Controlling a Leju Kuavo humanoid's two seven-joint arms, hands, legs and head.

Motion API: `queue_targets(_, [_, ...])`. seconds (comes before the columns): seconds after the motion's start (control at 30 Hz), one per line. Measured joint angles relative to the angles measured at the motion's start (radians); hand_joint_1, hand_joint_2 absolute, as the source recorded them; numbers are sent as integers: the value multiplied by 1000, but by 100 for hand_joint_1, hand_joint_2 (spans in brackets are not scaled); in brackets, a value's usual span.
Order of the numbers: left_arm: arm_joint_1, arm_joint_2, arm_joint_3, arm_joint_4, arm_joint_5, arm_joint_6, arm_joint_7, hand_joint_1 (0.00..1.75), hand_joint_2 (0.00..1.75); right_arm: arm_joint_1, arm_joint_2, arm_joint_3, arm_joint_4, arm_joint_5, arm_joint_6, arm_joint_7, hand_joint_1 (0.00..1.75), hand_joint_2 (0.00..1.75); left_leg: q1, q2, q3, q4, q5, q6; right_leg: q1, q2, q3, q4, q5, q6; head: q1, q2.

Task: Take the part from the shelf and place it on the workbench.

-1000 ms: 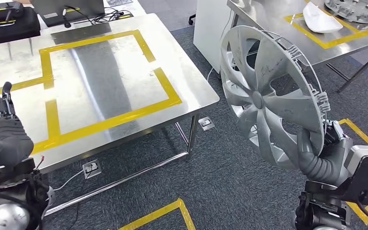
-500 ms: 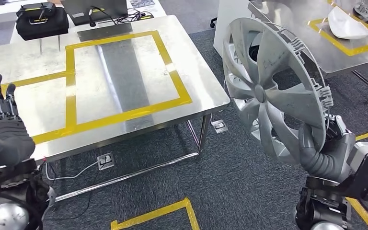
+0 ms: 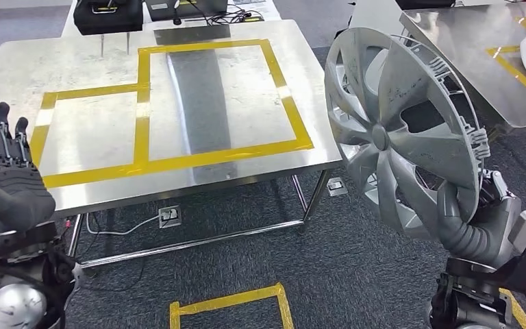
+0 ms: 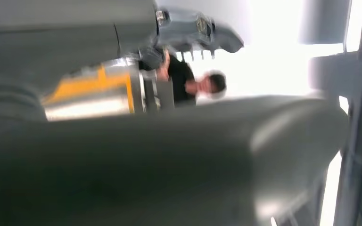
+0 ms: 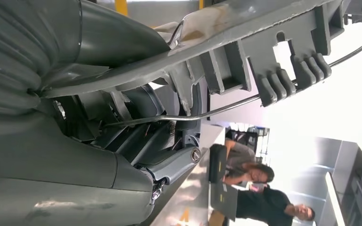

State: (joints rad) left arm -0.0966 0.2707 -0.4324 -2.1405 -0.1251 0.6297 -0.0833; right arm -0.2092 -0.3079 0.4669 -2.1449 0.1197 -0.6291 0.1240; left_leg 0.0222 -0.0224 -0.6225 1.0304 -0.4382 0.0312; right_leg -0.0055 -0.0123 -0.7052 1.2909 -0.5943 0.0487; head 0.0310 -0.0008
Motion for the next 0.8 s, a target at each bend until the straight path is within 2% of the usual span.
queue_targets(0.03, [0,0,0,1,0,0,0,0,0,3,0,0,0,0,0,0,175,175,-1,-9,-1,0,1,1,0,2,-10,23,2,-2,3,0])
queue_targets(0.07, [-1,0,-1,2,0,0,0,0,0,6,0,0,0,0,0,0,175,175,-3,-19,-1,0,2,2,1,4,-1,2,23,-6,6,0])
queue_targets(0.1, [-2,0,-1,3,0,1,0,0,0,7,0,0,0,0,0,0,175,175,-5,-28,-1,0,3,1,2,10,26,-55,57,-13,10,0])
queue_targets(0.17, [-5,0,-1,3,-1,2,0,0,0,8,0,0,0,-1,0,-3,175,175,-5,-46,-3,0,7,-2,3,47,91,-194,112,-32,12,0])
queue_targets(0.2, [-6,-1,-2,4,-1,2,0,0,0,8,-1,0,0,-2,0,-7,175,175,-2,-54,-7,0,11,-7,5,64,115,-241,124,-41,12,0])
queue_targets(0.23, [-7,-2,-2,4,-1,3,0,0,0,9,-1,1,0,-3,0,-10,175,175,2,-61,-13,-1,16,-13,7,75,126,-263,124,-46,13,0])
queue_targets(0.3, [-8,-3,-3,5,-1,3,1,0,0,9,0,2,0,-7,0,-15,175,175,7,-78,-21,-7,26,-29,10,64,134,-280,129,-52,18,0])
queue_targets(0.33, [-8,-3,-3,5,-2,4,0,0,0,9,0,2,1,-9,0,-17,175,175,5,-73,-26,-7,26,-35,8,53,139,-292,136,-53,18,0])
queue_targets(0.4, [-13,-3,-3,6,-2,4,0,0,0,10,3,3,2,-13,0,-21,175,175,-1,-36,-51,39,-5,-42,2,31,148,-316,148,-57,7,0])
queue_targets(0.43, [-16,-3,-4,7,-2,3,0,0,0,10,4,3,3,-15,0,-23,175,175,-1,-11,-76,92,-34,-44,1,20,149,-319,151,-59,0,0])
queue_targets(0.47, [-18,-3,-4,9,-2,3,1,0,0,11,4,3,4,-16,0,-25,175,175,0,4,-104,156,-65,-48,2,11,147,-319,151,-61,-7,0])
queue_targets(0.5, [-19,-3,-4,10,-2,3,1,0,0,12,5,3,5,-18,0,-26,175,175,1,11,-129,213,-87,-51,2,0,144,-317,151,-61,-10,0])
queue_targets(0.53, [-19,-3,-4,12,-2,3,1,0,0,13,6,4,8,-18,0,-26,175,175,3,14,-140,243,-93,-54,2,-9,141,-314,151,-60,-14,0])
queue_targets(0.57, [-19,-3,-4,14,-2,3,1,0,0,15,7,4,10,-19,1,-26,175,175,4,18,-131,234,-83,-57,1,-18,138,-310,150,-58,-19,0])
queue_targets(0.63, [-21,-3,-4,15,-2,3,2,0,0,17,9,6,14,-20,4,-26,175,175,6,37,-61,118,-37,-59,1,-34,135,-299,144,-51,-27,0])
queue_targets(0.67, [-21,-3,-4,15,-2,3,3,0,0,17,10,6,15,-20,6,-27,175,175,5,49,-22,58,-22,-57,3,-40,133,-291,140,-44,-30,0])
queue_targets(0.7, [-22,-3,-4,16,-3,3,3,0,0,16,10,6,16,-20,7,-27,175,175,3,56,4,18,-15,-51,5,-46,130,-284,137,-38,-31,0])
queue_targets(0.73, [-23,-4,-4,16,-3,3,4,0,0,16,10,7,16,-21,8,-28,175,175,0,57,13,2,-17,-43,7,-50,127,-278,135,-32,-30,0])
queue_targets(0.8, [-23,-4,-4,17,-4,3,5,0,0,16,11,7,17,-21,9,-30,175,175,-2,41,9,4,-12,-27,8,-61,124,-274,137,-22,-27,0])
